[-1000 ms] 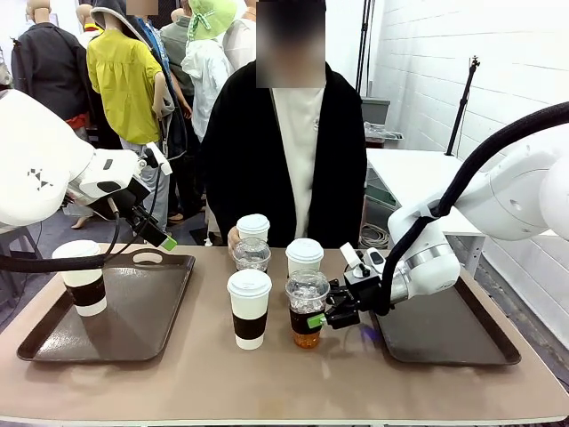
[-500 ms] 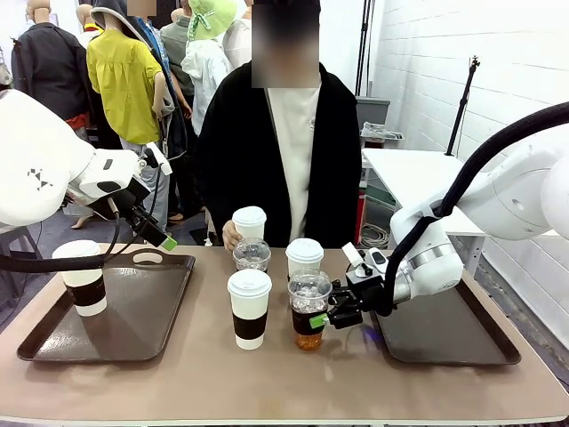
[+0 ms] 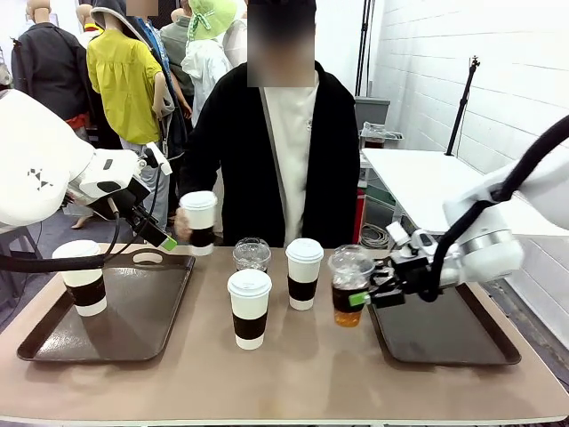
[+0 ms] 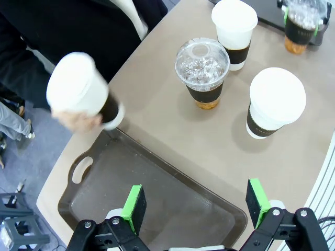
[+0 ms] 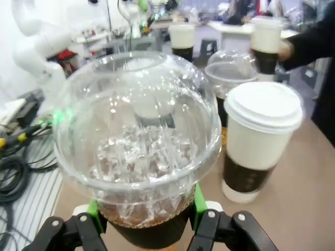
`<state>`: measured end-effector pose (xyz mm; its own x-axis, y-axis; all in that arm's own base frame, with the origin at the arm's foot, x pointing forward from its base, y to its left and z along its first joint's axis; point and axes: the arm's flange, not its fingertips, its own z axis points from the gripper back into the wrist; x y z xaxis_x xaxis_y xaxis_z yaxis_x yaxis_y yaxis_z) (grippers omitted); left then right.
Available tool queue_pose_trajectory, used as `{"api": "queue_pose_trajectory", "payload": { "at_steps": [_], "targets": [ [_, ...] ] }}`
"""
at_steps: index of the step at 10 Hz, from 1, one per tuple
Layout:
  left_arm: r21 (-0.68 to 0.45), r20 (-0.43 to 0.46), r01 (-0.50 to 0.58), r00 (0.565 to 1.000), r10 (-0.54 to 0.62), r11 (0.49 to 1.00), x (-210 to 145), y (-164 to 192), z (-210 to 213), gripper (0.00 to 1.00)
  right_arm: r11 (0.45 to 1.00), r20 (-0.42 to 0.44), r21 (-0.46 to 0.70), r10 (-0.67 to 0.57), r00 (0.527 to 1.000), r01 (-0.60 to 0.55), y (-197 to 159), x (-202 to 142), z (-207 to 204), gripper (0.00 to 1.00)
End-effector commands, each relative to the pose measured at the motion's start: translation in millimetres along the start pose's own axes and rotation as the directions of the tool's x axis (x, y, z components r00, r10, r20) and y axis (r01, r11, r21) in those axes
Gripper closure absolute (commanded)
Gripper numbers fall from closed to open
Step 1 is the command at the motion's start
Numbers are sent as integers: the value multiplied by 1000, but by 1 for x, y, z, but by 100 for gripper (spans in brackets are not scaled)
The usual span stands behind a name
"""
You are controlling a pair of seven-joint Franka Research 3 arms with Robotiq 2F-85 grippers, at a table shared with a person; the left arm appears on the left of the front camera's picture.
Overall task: Distribute the coffee onto the tray.
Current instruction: Pick up one iced Americano and place it on the right Handle tray.
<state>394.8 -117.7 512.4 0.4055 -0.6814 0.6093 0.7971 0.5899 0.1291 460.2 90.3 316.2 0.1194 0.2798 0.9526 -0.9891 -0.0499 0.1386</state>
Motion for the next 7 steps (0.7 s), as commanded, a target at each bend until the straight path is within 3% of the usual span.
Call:
{"api": "queue_pose_trajectory", "payload": {
  "at_steps": [1,4,7],
  "targets": [
    [-12,6,-7,1000,7,1000,-2,1,-1,0,997,52,-80,-18,999,22,5,8,41,29],
    [-12,6,-7,1000,7,1000,-2,1,-1,0,986,28,-166,-19,999,24,-10,1,102,29],
    [-12,6,-7,1000,7,1000,-2,1,-1,0,984,-5,-177,-40,999,39,-23,-4,123,29]
  ]
}}
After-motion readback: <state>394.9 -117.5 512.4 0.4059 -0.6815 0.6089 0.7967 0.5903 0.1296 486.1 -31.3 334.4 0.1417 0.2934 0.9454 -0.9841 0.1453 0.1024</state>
